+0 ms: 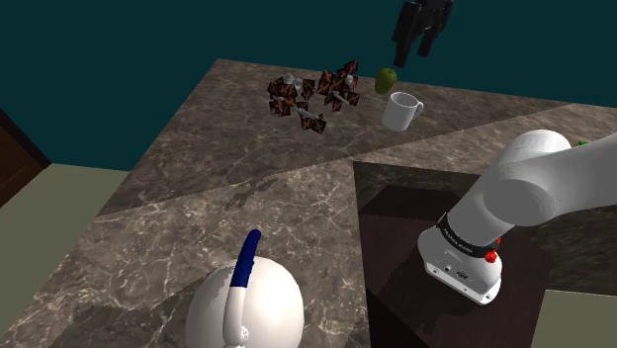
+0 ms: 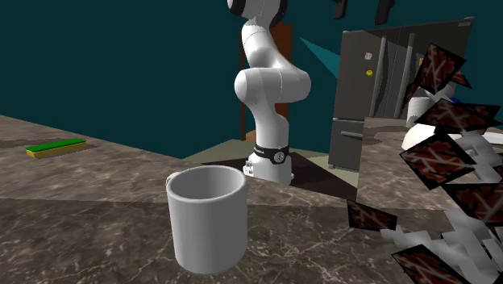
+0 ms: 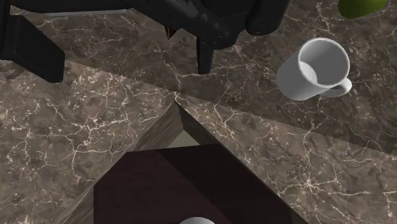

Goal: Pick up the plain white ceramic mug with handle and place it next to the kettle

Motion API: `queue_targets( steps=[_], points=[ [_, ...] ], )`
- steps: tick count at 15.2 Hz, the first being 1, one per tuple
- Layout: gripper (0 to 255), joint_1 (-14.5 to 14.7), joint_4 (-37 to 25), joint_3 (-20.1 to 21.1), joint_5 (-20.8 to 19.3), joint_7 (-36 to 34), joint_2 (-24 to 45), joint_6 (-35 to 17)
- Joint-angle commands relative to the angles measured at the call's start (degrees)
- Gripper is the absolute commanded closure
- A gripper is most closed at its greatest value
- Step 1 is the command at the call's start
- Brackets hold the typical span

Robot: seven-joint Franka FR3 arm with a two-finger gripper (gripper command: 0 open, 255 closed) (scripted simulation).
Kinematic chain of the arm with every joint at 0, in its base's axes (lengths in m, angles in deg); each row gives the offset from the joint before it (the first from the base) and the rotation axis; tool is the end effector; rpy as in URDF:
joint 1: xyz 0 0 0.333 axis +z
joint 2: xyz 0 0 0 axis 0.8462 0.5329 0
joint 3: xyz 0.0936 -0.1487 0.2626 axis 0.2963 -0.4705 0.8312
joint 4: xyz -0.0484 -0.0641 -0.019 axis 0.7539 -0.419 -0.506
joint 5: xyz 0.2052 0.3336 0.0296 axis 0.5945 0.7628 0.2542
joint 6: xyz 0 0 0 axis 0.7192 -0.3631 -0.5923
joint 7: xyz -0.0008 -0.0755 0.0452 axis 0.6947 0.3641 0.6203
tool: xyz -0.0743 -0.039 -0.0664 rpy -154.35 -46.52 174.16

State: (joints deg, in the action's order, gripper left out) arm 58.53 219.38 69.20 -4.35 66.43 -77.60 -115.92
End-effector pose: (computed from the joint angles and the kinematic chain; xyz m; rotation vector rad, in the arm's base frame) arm 0.3009 0.0339 0.6069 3.1238 -0.0400 -0.0881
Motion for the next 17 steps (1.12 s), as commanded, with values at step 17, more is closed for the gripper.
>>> queue_targets(
  steps=[17],
  points=[
    [0,-6.02,11.14,-15.39,-9.35,15.77,11.76,-23.50]
  ],
)
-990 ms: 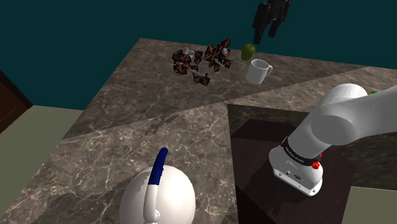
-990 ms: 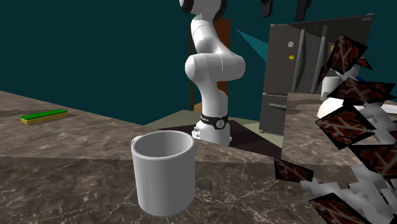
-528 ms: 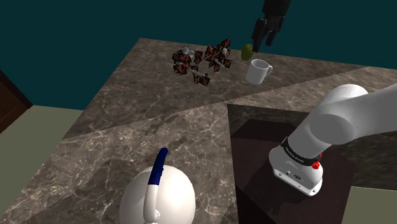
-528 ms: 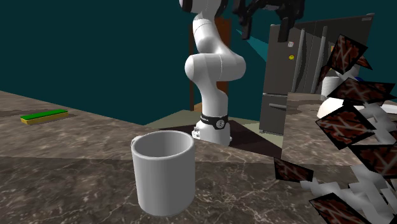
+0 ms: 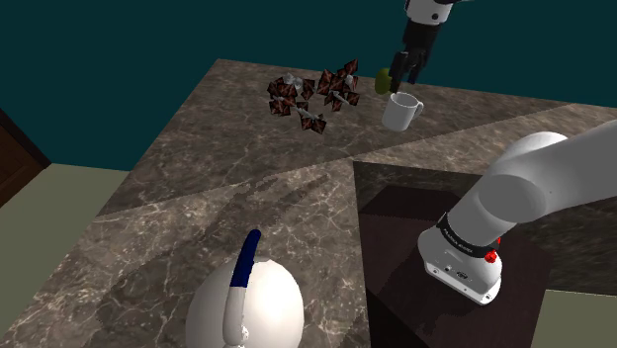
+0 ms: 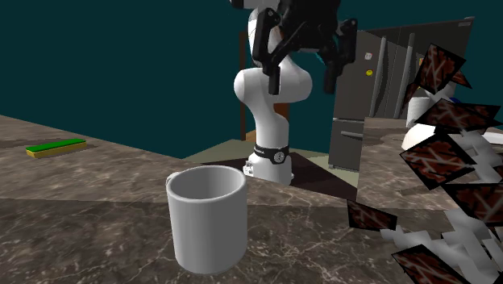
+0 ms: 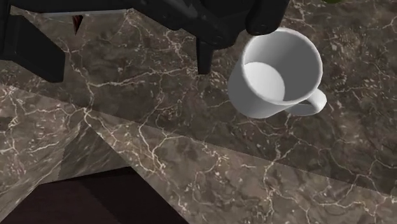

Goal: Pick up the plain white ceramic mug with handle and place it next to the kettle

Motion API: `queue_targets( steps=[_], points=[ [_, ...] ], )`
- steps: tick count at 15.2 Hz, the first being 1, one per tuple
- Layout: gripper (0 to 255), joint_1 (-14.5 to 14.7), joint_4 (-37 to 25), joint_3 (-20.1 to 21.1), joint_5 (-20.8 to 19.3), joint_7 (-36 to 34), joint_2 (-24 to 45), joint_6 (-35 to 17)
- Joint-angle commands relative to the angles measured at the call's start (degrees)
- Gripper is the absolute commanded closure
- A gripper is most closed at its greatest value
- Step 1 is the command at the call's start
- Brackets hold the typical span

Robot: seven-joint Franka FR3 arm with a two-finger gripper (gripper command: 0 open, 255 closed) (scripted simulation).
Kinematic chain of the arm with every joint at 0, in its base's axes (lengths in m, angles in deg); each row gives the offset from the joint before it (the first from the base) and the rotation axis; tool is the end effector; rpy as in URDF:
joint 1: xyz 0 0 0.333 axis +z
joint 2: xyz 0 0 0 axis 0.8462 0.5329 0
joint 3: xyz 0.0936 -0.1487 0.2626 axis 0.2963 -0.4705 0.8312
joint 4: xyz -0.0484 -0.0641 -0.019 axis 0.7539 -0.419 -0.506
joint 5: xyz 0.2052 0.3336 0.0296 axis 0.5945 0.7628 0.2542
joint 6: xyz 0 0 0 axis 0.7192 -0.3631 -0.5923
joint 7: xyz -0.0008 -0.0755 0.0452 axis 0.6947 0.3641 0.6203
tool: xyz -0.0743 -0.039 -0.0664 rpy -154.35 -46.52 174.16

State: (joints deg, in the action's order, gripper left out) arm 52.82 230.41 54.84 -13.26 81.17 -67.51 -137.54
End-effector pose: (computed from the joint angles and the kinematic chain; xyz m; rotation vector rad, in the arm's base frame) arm 0.3510 -0.1129 0.4841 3.1367 -0.0503 -0.0870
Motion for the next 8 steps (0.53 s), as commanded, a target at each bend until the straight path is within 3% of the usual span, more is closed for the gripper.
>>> queue_targets(
  steps=[1,8],
  points=[
    [0,-0.62,0.17,-2.02,-0.79,2.01,3.10,-3.45],
    [0,-2.15,-1.54,-8.83,-1.31,9.42,15.10,-14.12]
  ],
)
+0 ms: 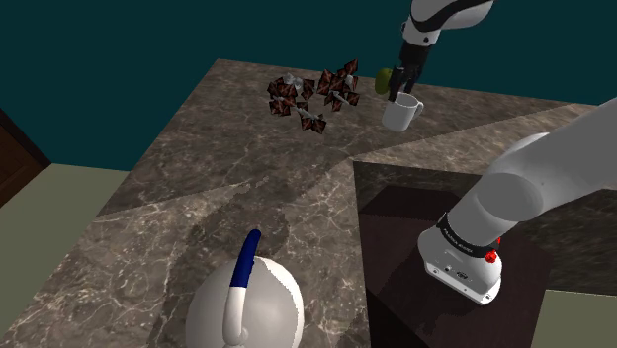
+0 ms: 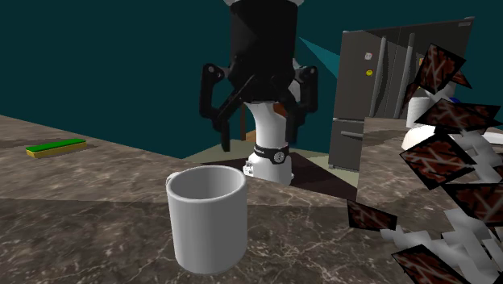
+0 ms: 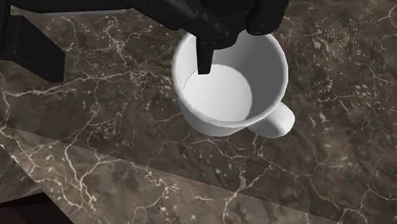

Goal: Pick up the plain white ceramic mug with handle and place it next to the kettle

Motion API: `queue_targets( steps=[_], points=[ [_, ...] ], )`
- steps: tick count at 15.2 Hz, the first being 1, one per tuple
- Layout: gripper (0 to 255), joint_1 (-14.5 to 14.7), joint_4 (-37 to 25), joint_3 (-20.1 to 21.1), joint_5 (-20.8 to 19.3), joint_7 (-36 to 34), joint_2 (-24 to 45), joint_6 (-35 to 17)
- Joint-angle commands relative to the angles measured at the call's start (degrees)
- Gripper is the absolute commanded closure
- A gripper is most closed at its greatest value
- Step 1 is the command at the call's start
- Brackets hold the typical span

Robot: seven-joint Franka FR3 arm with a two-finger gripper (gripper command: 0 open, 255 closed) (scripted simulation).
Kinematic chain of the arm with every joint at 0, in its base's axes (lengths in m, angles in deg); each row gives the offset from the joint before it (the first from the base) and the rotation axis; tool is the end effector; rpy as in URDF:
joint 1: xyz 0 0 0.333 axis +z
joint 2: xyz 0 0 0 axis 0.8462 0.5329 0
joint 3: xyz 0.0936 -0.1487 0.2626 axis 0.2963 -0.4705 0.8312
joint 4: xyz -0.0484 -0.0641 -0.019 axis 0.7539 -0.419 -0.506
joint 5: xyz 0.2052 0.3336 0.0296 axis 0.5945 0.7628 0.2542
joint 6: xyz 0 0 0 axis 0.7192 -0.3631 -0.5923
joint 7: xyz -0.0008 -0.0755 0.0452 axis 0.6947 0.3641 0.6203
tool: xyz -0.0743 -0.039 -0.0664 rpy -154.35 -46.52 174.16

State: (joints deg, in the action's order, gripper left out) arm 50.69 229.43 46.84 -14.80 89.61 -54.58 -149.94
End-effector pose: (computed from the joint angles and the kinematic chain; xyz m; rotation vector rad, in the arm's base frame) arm 0.3778 -0.1926 0.4167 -3.1360 0.0539 0.0866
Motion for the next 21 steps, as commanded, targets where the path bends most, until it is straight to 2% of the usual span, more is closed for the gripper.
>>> queue_targets(
  steps=[1,10,18,19,21],
  points=[
    [0,-0.14,-1.11,-1.77,0.53,2.17,4.14,-3.14],
    [0,-0.20,1.63,-3.33,1.52,3.97,9.30,-10.93],
    [0,-0.20,1.62,-3.33,1.52,3.97,9.29,-10.91],
    [255,-0.20,1.62,-3.33,1.52,3.97,9.29,-10.91],
    [255,-0.20,1.62,-3.33,1.52,3.97,9.29,-10.91]
  ],
)
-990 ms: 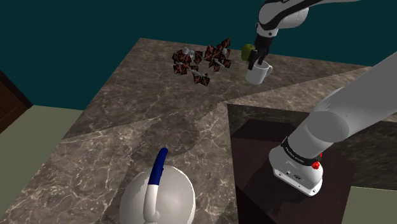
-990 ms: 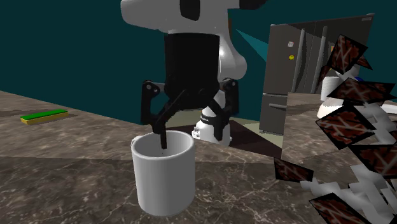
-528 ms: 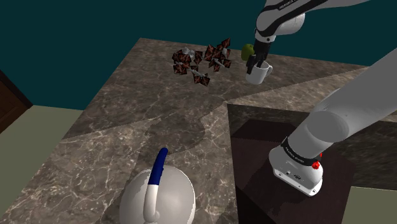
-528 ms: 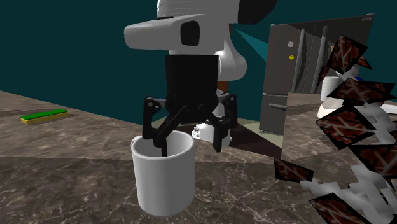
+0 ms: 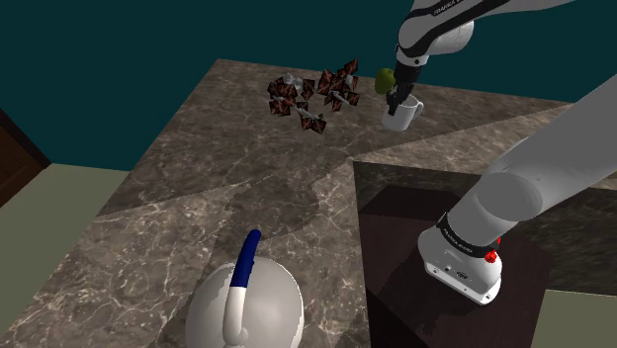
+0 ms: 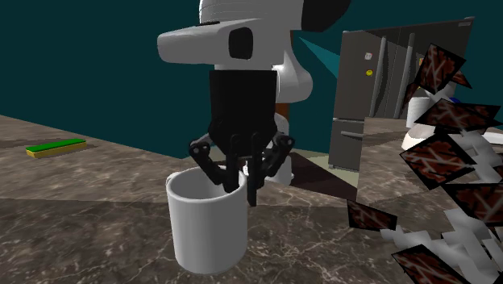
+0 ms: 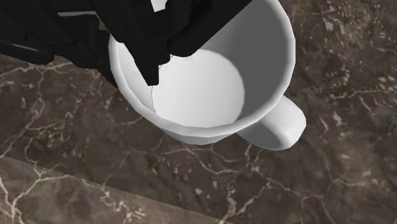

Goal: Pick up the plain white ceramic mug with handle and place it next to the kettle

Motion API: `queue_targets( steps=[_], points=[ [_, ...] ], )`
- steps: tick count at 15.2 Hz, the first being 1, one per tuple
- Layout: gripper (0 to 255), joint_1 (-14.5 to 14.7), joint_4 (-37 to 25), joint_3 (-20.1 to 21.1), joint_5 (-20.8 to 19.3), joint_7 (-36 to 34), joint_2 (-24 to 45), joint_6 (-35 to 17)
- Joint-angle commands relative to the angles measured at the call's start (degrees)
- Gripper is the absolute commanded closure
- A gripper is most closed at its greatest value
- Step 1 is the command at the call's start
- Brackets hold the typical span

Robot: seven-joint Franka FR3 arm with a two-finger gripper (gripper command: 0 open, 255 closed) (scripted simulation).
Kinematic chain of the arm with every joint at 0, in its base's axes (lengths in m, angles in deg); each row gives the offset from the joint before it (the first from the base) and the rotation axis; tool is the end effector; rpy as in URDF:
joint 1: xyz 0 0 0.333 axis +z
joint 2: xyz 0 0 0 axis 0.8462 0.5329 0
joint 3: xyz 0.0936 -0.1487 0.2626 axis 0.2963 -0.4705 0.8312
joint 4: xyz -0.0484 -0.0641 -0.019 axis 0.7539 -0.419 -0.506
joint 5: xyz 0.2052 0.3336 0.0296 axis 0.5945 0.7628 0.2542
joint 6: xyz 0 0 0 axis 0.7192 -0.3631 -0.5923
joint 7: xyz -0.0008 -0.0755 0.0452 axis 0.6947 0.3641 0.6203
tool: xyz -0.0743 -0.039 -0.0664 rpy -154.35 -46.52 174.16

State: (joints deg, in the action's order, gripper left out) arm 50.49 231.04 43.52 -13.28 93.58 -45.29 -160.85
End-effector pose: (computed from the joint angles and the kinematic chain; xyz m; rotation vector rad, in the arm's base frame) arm 0.3876 -0.2195 0.3516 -3.1355 0.0543 0.0847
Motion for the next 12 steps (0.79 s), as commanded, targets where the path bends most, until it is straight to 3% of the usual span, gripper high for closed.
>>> queue_targets(
  steps=[1,7,12],
  points=[
    [255,0.00,0.00,0.00,0.00,0.00,0.00,0.00],
    [255,0.00,0.01,0.00,0.00,0.00,0.00,-0.01],
    [255,-0.13,-1.87,0.49,-0.57,-0.49,-2.53,4.31]
  ],
)
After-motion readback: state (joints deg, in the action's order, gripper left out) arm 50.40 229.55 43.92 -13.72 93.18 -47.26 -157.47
